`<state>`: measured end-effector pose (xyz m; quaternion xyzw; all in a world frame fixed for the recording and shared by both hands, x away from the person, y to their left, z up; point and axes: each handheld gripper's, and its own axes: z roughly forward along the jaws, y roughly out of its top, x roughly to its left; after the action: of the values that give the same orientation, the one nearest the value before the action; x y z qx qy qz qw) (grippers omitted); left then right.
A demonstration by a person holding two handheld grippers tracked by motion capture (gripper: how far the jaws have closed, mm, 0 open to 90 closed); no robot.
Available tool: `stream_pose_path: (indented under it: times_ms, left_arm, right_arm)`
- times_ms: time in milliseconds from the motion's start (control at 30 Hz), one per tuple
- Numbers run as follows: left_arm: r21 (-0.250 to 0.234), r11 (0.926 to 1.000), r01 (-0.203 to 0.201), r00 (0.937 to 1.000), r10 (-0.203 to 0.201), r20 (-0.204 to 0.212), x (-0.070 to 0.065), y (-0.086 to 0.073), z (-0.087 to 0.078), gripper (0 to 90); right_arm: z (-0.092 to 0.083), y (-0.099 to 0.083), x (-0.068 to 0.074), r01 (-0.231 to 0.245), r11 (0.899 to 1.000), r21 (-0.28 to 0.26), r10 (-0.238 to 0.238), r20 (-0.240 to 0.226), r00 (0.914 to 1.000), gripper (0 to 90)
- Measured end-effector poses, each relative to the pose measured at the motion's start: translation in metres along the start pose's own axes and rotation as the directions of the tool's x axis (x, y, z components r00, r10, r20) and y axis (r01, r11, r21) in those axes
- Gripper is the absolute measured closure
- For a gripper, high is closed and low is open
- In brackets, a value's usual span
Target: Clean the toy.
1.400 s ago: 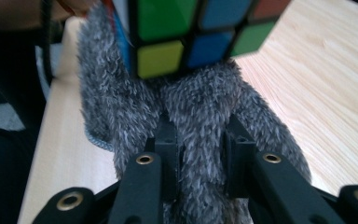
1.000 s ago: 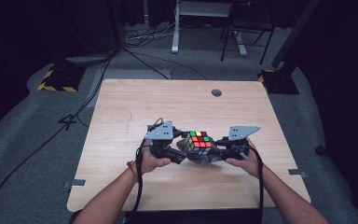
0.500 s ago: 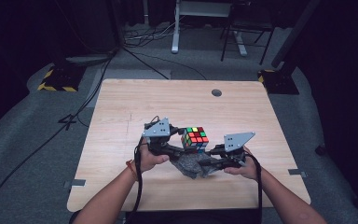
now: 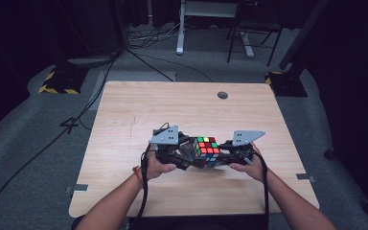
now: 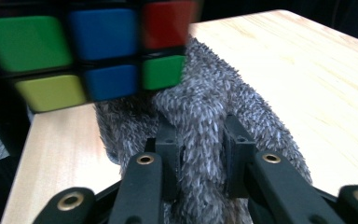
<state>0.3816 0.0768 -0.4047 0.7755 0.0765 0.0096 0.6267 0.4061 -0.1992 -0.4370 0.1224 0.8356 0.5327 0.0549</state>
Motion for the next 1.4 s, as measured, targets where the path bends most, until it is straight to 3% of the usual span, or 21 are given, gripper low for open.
stream_pose_path:
  times_ms: [100,267,400,467,533,700,900,967,1133,1300,1400]
  left_arm:
    - [0.0,1.0,0.001,0.9999,-0.001,-0.011,0.001,0.0,0.0,34.0]
    - [-0.002,1.0,0.0,0.9989,0.0,-0.047,0.005,-0.001,-0.005,34.0]
    - [-0.013,0.9997,0.018,0.9978,-0.019,-0.064,0.01,-0.003,-0.009,34.0]
    - [-0.019,0.9995,0.025,0.9975,-0.027,-0.065,0.012,-0.004,-0.01,34.0]
    - [-0.025,0.9992,0.032,0.9981,-0.033,-0.053,0.01,-0.003,-0.009,34.0]
    - [-0.031,0.9993,0.022,0.9998,-0.022,0.002,0.001,0.0,-0.002,34.0]
    - [-0.013,0.9999,0.007,0.9998,-0.007,0.016,-0.002,0.0,0.002,34.0]
    - [-0.013,0.9999,0.007,0.9998,-0.007,0.017,-0.001,0.0,0.001,34.0]
    - [-0.014,0.9999,0.007,0.9995,-0.007,-0.03,0.005,-0.002,-0.004,34.0]
    - [-0.024,0.9995,0.022,0.9979,-0.023,-0.06,0.01,-0.003,-0.009,34.0]
    - [-0.024,0.9995,0.02,0.9983,-0.022,-0.054,0.009,-0.003,-0.009,34.0]
  right_arm:
    - [-0.002,-0.001,-0.002,-0.007,1.0,-0.001,0.007,-0.001,1.0,73.2]
    - [-0.002,0.001,0.006,0.034,0.999,0.009,-0.034,-0.06,0.9976,73.2]
    - [-0.002,0.003,0.016,0.086,0.996,0.01,-0.084,-0.135,0.9873,73.2]
    - [-0.001,0.005,0.02,0.105,0.994,0.006,-0.103,-0.15,0.9833,73.2]
    - [-0.001,0.005,0.021,0.11,0.994,0.004,-0.108,-0.145,0.9834,73.1]
    - [-0.001,0.005,0.015,0.084,0.996,-0.019,-0.085,-0.079,0.9932,73.2]
    - [0.001,0.005,0.01,0.059,0.998,-0.004,-0.059,-0.027,0.9979,73.2]
    - [0.001,0.004,0.009,0.054,0.999,-0.007,-0.054,-0.029,0.9981,73.2]
    - [0.0,0.005,0.014,0.082,0.997,-0.001,-0.082,-0.073,0.994,73.3]
    - [0.003,0.009,0.026,0.128,0.992,-0.012,-0.129,-0.149,0.9804,73.2]
    - [0.004,0.01,0.028,0.138,0.99,-0.018,-0.139,-0.151,0.9787,73.2]
